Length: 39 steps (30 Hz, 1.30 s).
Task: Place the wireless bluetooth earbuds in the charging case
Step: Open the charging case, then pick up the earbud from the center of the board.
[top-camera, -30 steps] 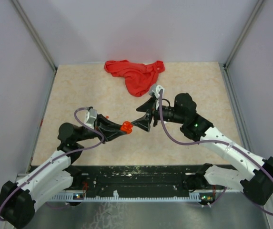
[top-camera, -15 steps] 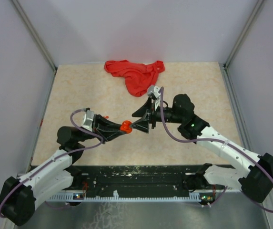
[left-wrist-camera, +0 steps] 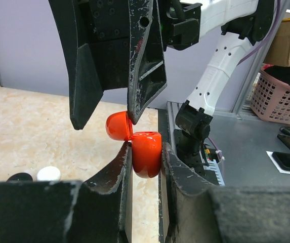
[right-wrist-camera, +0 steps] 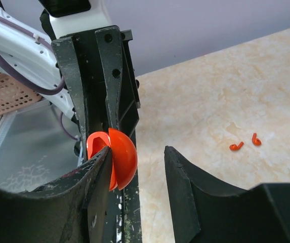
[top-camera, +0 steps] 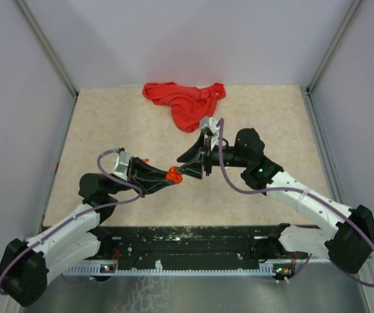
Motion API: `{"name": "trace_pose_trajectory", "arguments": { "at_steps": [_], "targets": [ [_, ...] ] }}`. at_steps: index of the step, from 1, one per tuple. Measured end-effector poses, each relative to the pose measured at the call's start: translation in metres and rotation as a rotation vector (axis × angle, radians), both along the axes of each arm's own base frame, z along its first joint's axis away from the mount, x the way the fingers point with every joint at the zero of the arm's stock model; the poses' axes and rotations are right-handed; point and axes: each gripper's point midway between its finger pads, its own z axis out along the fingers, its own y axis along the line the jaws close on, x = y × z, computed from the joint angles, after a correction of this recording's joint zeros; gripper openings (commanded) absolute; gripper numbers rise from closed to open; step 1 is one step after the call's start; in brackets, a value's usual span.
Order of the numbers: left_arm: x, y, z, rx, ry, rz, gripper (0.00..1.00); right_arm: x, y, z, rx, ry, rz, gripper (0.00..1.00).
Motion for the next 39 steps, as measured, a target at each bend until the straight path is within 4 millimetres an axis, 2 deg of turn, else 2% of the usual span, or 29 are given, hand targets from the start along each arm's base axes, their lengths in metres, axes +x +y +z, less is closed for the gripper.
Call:
{"name": "trace_pose_trajectory", "arguments": {
  "at_steps": [12, 19, 22, 25, 27, 32, 35, 39],
  "targets": [
    [-0.002, -0.001, 0.001, -0.002, 0.001, -0.006, 0.01, -0.007, 0.004, -0.001, 0.0, -0.003, 0.039, 0.38],
    [-0.001, -0.001, 0.0, -0.002, 0.003, -0.005, 0.02, -0.01, 0.005, -0.003, -0.004, -0.007, 0.057, 0.25],
    [0.0, -0.001, 0.0, -0.002, 0.007, -0.003, 0.09, -0.011, 0.005, -0.003, -0.005, -0.016, 0.063, 0.18],
    [0.001, -0.002, -0.002, 0.003, 0.017, 0.0, 0.25, -0.009, 0.004, -0.006, -0.016, -0.03, 0.055, 0.11],
    [0.002, -0.002, -0.004, 0.011, 0.028, 0.003, 0.35, -0.007, 0.003, -0.009, -0.03, -0.039, 0.045, 0.1],
    [0.006, -0.001, -0.008, 0.026, 0.031, 0.039, 0.52, -0.001, -0.004, -0.017, -0.1, -0.069, -0.017, 0.08],
    [0.008, 0.002, -0.01, 0.043, 0.024, 0.075, 0.58, 0.005, -0.014, -0.021, -0.152, -0.102, -0.078, 0.08],
    [0.019, 0.007, -0.024, 0.093, 0.055, 0.161, 0.63, 0.021, -0.03, -0.024, -0.241, -0.166, -0.19, 0.08]
  ]
}}
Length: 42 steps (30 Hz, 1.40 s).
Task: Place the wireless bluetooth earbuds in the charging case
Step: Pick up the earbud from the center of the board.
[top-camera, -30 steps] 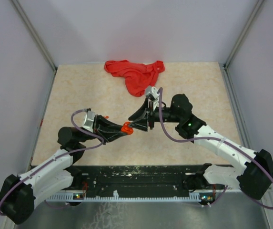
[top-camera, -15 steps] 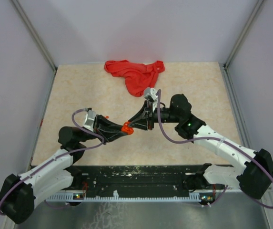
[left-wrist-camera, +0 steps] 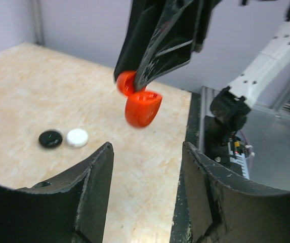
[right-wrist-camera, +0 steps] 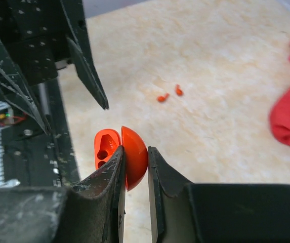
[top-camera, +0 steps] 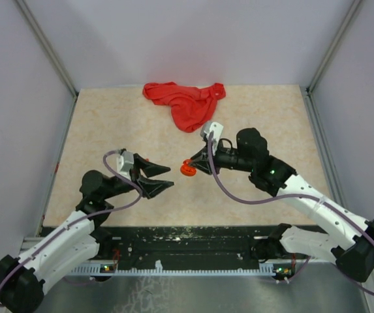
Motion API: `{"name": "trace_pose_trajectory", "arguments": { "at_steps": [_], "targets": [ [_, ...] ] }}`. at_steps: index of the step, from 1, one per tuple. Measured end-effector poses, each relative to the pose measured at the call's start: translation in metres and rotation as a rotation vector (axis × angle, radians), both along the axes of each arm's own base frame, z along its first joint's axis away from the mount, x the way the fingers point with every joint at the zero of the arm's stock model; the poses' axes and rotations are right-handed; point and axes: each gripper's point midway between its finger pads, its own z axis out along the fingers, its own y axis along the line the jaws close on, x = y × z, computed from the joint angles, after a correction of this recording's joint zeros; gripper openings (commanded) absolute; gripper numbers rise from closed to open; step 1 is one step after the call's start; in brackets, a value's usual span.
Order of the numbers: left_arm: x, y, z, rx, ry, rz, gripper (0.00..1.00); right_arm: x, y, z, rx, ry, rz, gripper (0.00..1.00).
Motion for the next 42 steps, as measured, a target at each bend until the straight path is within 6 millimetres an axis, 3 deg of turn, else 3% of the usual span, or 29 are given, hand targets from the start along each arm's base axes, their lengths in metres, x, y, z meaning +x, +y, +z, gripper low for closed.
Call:
{"name": "trace_pose_trajectory", "arguments": {
  "at_steps": [9, 14, 18, 23, 30, 37, 42],
  "targets": [
    [0.05, 0.02, -0.034, 0.138, 0.181, 0.306, 0.71, 0.031, -0.037, -0.025, -0.229, -0.096, -0.259, 0.07],
    [0.076, 0.034, -0.055, 0.219, 0.313, 0.469, 0.73, 0.039, -0.058, -0.026, -0.282, -0.12, -0.377, 0.07],
    [0.092, 0.053, -0.084, 0.304, 0.438, 0.62, 0.72, 0.041, -0.075, -0.018, -0.274, -0.148, -0.451, 0.07],
    [0.102, 0.079, -0.129, 0.436, 0.567, 0.791, 0.69, 0.037, -0.094, -0.028, -0.284, -0.159, -0.507, 0.08],
    [0.118, 0.096, -0.166, 0.56, 0.674, 0.927, 0.62, 0.038, -0.1, -0.038, -0.304, -0.149, -0.536, 0.08],
    [0.14, 0.113, -0.202, 0.648, 0.785, 0.997, 0.5, 0.038, -0.099, -0.038, -0.297, -0.141, -0.536, 0.09],
    [0.153, 0.115, -0.221, 0.704, 0.84, 1.004, 0.39, 0.037, -0.097, -0.037, -0.292, -0.139, -0.527, 0.09]
  ]
}}
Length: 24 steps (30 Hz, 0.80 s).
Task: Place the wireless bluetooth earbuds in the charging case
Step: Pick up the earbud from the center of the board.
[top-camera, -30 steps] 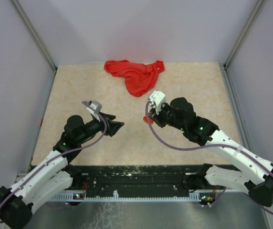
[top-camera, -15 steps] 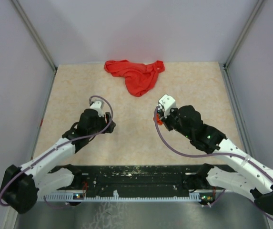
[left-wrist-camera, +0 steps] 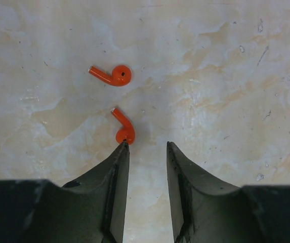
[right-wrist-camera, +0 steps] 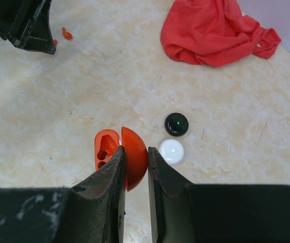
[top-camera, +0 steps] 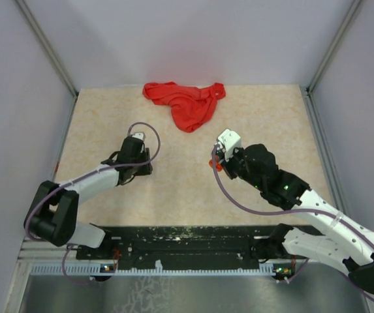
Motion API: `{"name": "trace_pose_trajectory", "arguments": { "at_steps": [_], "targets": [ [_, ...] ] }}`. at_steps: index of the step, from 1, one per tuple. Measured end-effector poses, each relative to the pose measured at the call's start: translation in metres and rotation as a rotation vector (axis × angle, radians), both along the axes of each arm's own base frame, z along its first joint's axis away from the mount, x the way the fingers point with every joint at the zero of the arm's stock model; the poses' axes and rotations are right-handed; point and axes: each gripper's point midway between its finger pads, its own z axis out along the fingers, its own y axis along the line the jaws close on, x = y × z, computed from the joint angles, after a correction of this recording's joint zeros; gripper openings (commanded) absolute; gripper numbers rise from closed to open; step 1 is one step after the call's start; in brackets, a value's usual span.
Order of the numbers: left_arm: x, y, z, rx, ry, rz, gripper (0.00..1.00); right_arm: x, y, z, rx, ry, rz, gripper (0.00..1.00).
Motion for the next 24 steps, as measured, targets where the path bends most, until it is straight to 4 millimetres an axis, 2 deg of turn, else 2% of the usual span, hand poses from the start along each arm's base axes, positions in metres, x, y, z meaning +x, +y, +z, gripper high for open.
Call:
{"name": "trace_pose_trajectory", "arguments": {
  "at_steps": [9, 15, 21, 24],
  "targets": [
    [0.012, 0.008, -0.018, 0.029, 0.058, 0.027, 0.38, -0.001, 0.002, 0.0, 0.008, 0.007, 0.007, 0.09],
    [0.011, 0.009, -0.026, 0.052, 0.082, 0.013, 0.29, -0.002, 0.003, 0.0, 0.013, 0.009, 0.015, 0.09],
    [0.016, -0.007, -0.026, 0.041, 0.113, -0.068, 0.21, -0.003, 0.004, 0.0, 0.017, 0.012, 0.022, 0.09],
    [0.008, -0.028, -0.026, 0.048, 0.121, -0.161, 0.21, -0.003, 0.005, 0.0, 0.02, 0.015, 0.023, 0.09]
  ]
}}
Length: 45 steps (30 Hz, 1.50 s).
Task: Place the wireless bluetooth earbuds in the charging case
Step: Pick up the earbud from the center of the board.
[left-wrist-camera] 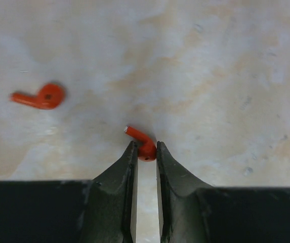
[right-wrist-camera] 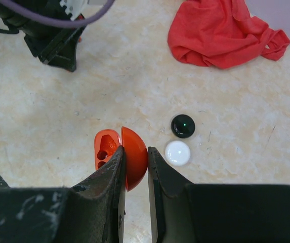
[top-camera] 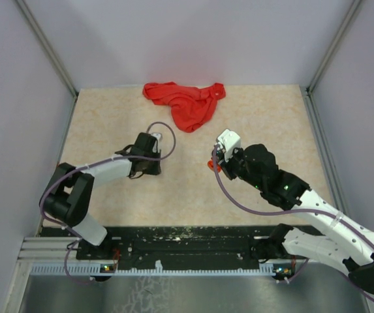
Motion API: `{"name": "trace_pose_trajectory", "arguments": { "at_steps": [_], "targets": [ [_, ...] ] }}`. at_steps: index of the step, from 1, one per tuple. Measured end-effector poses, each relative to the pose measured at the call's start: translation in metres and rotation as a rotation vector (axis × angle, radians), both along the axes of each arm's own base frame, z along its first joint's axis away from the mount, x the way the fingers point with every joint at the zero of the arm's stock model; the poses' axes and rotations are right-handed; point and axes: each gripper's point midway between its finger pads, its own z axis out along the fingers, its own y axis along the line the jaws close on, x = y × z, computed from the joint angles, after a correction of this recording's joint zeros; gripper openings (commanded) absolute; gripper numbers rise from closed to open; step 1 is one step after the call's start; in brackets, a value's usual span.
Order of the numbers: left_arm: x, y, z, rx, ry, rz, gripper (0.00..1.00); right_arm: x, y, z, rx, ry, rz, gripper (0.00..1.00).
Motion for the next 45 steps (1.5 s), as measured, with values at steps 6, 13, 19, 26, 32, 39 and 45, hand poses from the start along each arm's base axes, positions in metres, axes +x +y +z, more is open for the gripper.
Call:
{"name": "trace_pose_trajectory", "arguments": {
  "at_steps": [6, 13, 19, 26, 32, 39, 45],
  "targets": [
    [-0.038, -0.055, 0.0, 0.017, 0.025, -0.263, 0.25, 0.0, 0.0, 0.001, 0.002, -0.001, 0.001, 0.09],
    [-0.062, -0.073, -0.002, 0.05, 0.035, -0.373, 0.44, -0.001, 0.0, 0.001, 0.004, -0.001, 0.002, 0.09],
    [-0.06, -0.056, -0.003, 0.115, 0.023, -0.29, 0.47, -0.001, 0.001, 0.001, 0.005, 0.0, 0.005, 0.09],
    [-0.057, -0.037, -0.004, 0.183, 0.009, -0.203, 0.47, -0.001, 0.001, 0.001, 0.005, 0.0, 0.005, 0.09],
    [-0.055, -0.01, -0.002, 0.205, 0.004, -0.112, 0.45, -0.001, 0.001, 0.001, 0.006, 0.001, 0.007, 0.09],
    [-0.043, -0.006, 0.01, 0.107, -0.012, -0.033, 0.46, -0.001, 0.001, 0.001, 0.006, 0.001, 0.008, 0.1],
    [-0.052, -0.029, 0.026, -0.053, 0.006, -0.001, 0.43, -0.002, 0.002, 0.001, 0.008, 0.003, 0.014, 0.1]
  ]
}}
